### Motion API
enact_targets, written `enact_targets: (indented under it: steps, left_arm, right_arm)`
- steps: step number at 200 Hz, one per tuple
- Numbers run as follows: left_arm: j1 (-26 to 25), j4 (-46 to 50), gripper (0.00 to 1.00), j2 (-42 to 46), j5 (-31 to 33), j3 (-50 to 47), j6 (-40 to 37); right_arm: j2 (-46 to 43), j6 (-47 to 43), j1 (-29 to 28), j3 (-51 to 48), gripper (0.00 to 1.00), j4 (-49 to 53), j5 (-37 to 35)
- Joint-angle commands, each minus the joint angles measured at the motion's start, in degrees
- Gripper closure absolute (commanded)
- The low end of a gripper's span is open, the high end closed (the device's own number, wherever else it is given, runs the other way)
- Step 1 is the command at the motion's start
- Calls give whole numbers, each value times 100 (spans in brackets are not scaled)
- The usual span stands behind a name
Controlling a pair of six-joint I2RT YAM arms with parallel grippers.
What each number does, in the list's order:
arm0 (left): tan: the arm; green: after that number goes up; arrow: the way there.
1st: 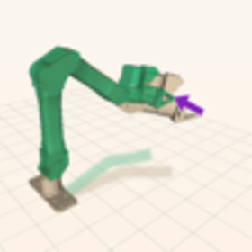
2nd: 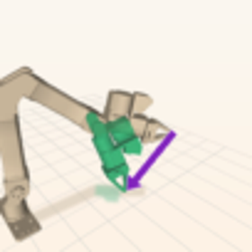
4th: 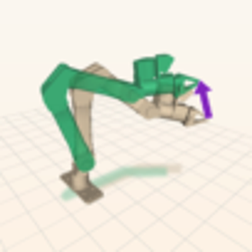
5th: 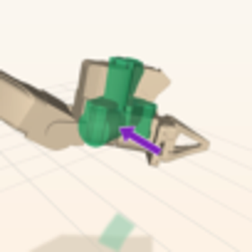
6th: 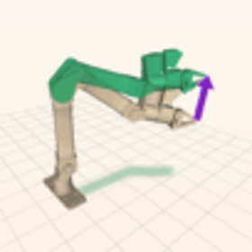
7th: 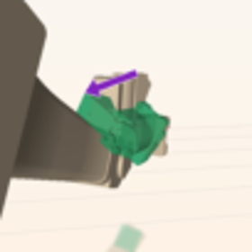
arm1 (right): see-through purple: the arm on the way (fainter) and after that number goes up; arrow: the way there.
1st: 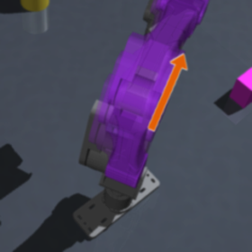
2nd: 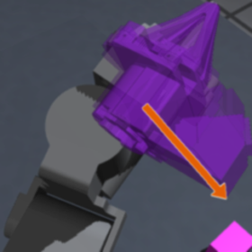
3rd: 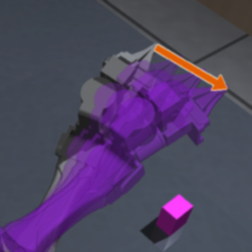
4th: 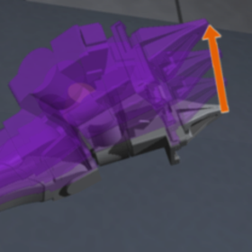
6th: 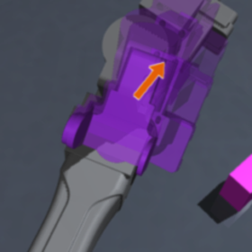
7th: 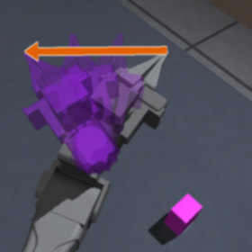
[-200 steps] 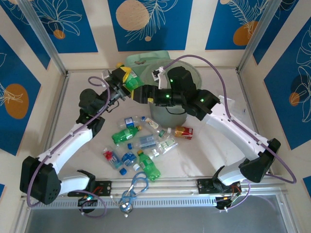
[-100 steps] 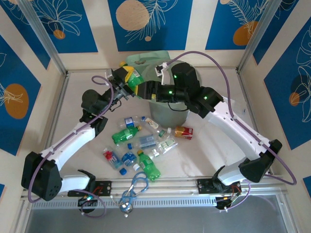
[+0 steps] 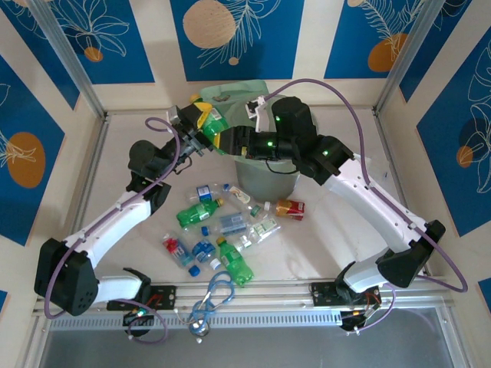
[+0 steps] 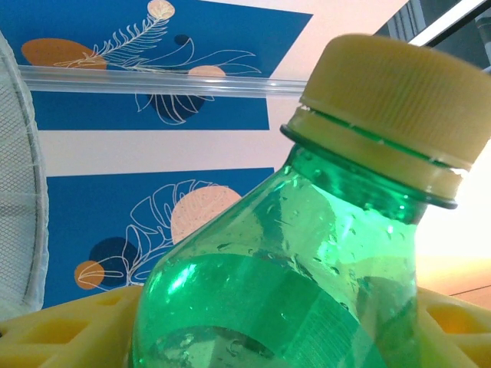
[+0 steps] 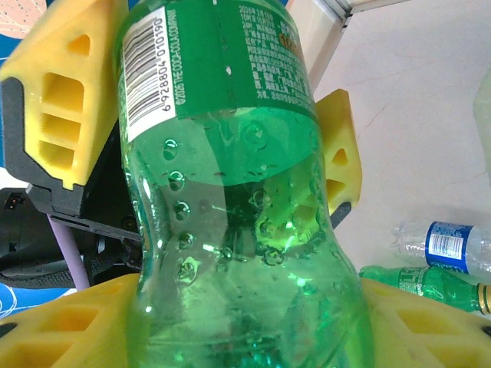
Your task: Put the plastic bottles in the bin
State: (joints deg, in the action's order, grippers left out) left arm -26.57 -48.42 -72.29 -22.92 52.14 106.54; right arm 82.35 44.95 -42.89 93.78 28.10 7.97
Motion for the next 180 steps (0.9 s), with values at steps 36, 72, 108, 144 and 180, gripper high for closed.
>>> enact_targets:
  steps: [36, 72, 108, 144, 180]
  left_arm:
    - [-121, -17, 28, 52, -214, 56, -243]
    - [-121, 794, 0, 298, -211, 125, -770]
    - [-103, 2184, 0, 552, -343, 380, -1645]
    - [-72, 4153, 0, 866, -107, 730, -2800]
    - [-42, 6754, 0, 1124, 807, 1613, -4679]
  right_arm:
    - [47, -17, -26, 248, 46, 73, 48]
    - [-8, -37, -1, 269, 47, 214, -88]
    - [-76, -138, 313, 516, 48, 767, -370]
    - [-311, -135, 914, 468, 48, 1140, -402]
    - [-365, -251, 1454, 525, 49, 1780, -474]
